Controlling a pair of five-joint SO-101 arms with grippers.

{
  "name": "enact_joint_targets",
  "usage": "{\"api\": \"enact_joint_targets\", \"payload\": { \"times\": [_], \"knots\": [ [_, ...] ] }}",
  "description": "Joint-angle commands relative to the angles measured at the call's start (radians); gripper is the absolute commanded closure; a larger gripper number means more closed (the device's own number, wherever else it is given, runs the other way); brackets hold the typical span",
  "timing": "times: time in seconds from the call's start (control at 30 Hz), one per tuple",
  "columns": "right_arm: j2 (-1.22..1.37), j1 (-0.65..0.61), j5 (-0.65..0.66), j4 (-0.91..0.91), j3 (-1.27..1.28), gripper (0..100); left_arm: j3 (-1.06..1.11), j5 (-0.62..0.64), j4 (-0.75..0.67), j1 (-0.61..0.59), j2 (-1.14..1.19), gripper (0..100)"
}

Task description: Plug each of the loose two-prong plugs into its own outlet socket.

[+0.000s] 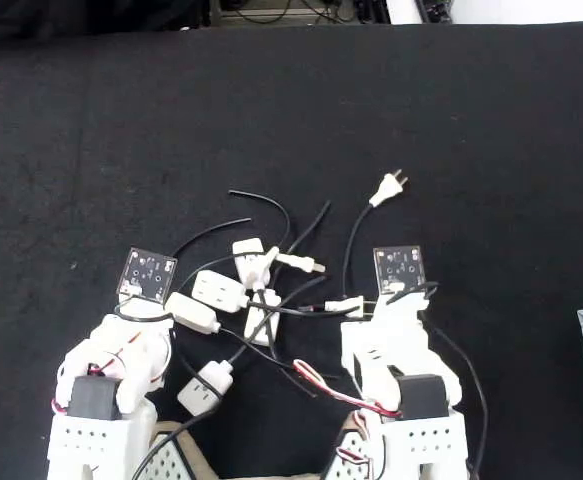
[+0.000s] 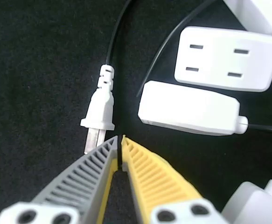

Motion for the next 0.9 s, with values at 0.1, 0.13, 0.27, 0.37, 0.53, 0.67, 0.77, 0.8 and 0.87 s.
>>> {"api": "enact_joint_targets", "payload": {
  "times": [0.1,0.13,0.27,0.37,0.53,0.67,0.77,0.8,0.87],
  "knots": [
    [-0.073,-0.011,0.008,0.002,-0.007,98.5,0.016,0.000,0.006,0.002,-0.008,97],
    [-0.073,-0.011,0.008,0.002,-0.007,98.5,0.016,0.000,0.006,0.002,-0.008,97],
    [-0.073,-0.012,0.008,0.002,-0.007,98.4,0.016,0.002,0.006,0.010,-0.008,97],
    [-0.074,-0.014,0.006,0.002,-0.007,98.5,0.016,0.003,0.006,0.010,-0.008,97],
    [-0.074,-0.008,0.008,0.002,-0.007,98.4,0.016,-0.003,0.008,-0.030,-0.008,97],
    [-0.074,-0.006,0.008,0.002,-0.007,98.4,-0.035,-0.003,0.012,-0.120,-0.009,97],
    [-0.074,-0.005,0.009,0.002,-0.021,98.4,-0.081,-0.003,0.034,-0.232,-0.009,97],
    [-0.074,-0.003,0.011,0.005,-0.033,98.4,-0.087,-0.003,0.028,-0.274,-0.009,97],
    [-0.073,0.032,0.038,0.008,-0.054,98.4,-0.091,0.003,-0.005,-0.328,-0.009,97]
  ]
}}
